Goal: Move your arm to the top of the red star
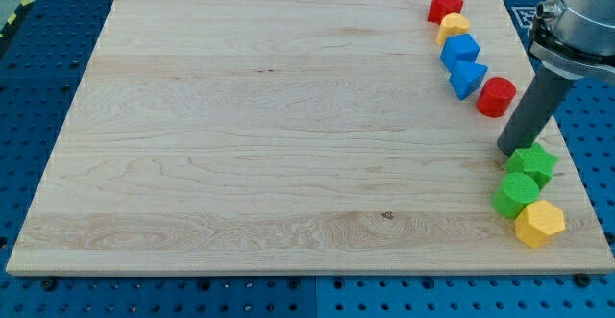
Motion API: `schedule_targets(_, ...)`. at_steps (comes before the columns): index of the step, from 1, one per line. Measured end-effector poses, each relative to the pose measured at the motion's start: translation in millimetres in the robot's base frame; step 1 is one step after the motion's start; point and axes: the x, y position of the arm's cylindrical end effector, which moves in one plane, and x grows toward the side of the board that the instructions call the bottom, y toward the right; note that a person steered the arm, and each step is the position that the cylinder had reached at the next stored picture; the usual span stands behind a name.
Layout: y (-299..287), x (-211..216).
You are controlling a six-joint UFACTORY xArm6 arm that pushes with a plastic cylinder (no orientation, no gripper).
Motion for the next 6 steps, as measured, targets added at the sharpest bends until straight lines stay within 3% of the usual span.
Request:
schedule_targets(3,20,18)
schedule_targets(6,-35,-51)
